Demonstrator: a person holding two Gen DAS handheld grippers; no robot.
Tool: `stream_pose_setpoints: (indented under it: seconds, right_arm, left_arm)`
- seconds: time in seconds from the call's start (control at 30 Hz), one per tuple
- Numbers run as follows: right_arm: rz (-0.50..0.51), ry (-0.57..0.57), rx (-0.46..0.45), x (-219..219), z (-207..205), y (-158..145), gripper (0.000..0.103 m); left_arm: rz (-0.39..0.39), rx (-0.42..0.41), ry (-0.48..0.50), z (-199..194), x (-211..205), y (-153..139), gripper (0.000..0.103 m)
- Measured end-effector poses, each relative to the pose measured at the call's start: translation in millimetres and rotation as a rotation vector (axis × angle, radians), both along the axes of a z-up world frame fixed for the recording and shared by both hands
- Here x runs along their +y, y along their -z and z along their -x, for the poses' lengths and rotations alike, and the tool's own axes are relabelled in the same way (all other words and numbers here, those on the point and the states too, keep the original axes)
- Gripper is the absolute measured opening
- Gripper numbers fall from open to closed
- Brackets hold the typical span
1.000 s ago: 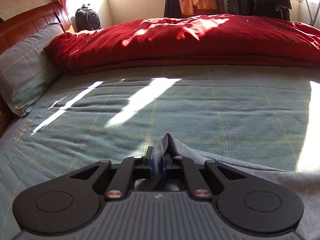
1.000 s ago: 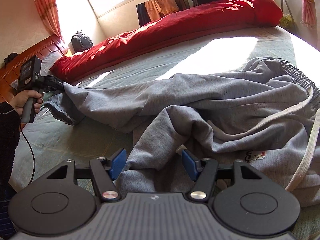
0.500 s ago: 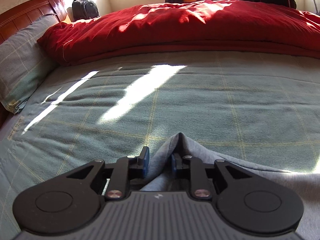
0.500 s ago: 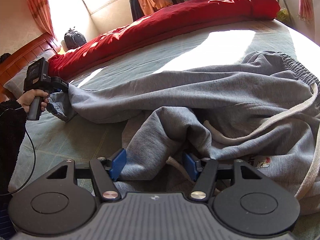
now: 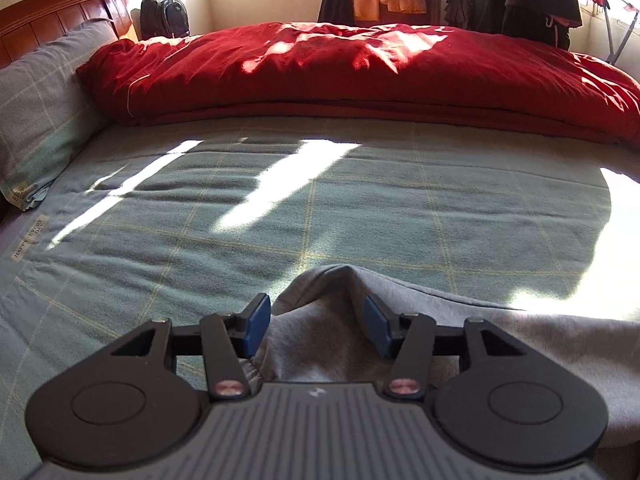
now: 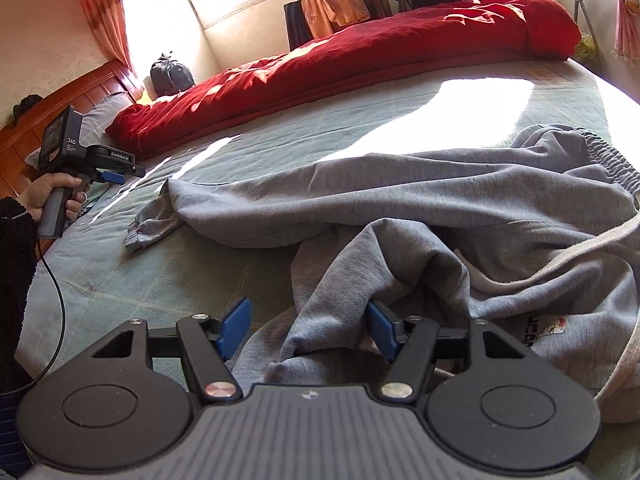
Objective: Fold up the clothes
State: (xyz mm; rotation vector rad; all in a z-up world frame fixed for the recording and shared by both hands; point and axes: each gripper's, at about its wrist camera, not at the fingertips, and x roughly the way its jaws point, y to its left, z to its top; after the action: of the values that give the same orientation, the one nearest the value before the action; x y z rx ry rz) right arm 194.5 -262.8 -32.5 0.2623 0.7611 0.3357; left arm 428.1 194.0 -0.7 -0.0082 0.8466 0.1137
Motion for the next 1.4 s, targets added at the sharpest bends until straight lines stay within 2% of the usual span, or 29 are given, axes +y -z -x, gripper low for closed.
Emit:
stream_pose_setpoints:
  seconds: [0.07, 0.1, 0.23, 0.37, 0.5, 0.57, 0.7, 0.87, 0.97, 1.13, 1.4]
  right_arm:
    - [0.004, -0.005, -0.006, 4.0, 5.0, -4.1, 0.068]
    - [0.006, -0.009, -0.010, 6.1, 7.3, -6.2, 0.068]
    - [0.012, -0.009, -0.017, 13.6, 11.4, -11.2, 0.069]
    - [0.007, -0.013, -0.018, 18.4, 17.3, -13.4, 0.069]
    - [-0.024, -0.021, -0.025, 14.9, 26.6, -15.8, 0.069]
    - [-0.029, -0.021, -0.031, 12.8, 32.4, -17.5, 0.069]
    - [-0.043, -0.005, -0.044, 4.9, 39.9, -21.5, 0.069]
    - [-0.064, 0.001, -0.050, -4.5, 45.1, -21.2, 0.069]
    - [-0.073, 0.005, -0.043, -10.7, 45.2, -18.3, 0.069]
    - [-0.087, 0.030, -0.024, -16.8, 39.8, -12.0, 0.069]
    - [-0.058, 0.023, 0.026, -7.7, 16.7, 2.8, 0.069]
  left_arm:
    - [0.076, 0.011, 0.010, 18.9, 3.7, 4.7, 0.055]
    - [0.090, 0.017, 0.006, 27.3, 4.4, 7.4, 0.055]
    - [0.101, 0.034, 0.007, 63.5, 3.3, 22.1, 0.055]
    - [0.149, 0.067, 0.010, 89.6, 1.6, 37.2, 0.055]
    - [0.170, 0.090, -0.007, 102.8, -1.5, 43.6, 0.055]
    - [0.214, 0.083, -0.021, 107.1, -1.9, 41.6, 0.055]
    - [0.314, 0.051, -0.030, 111.5, -6.9, 33.1, 0.055]
    - [0.427, 0.020, -0.088, 111.2, -12.5, 34.1, 0.055]
    - [0.519, 0.016, -0.146, 110.8, -10.3, 48.8, 0.055]
    - [0.630, 0.056, -0.217, 102.0, -1.1, 81.6, 0.055]
    - [0.732, -0.053, -0.364, 85.5, 26.5, 110.2, 0.056]
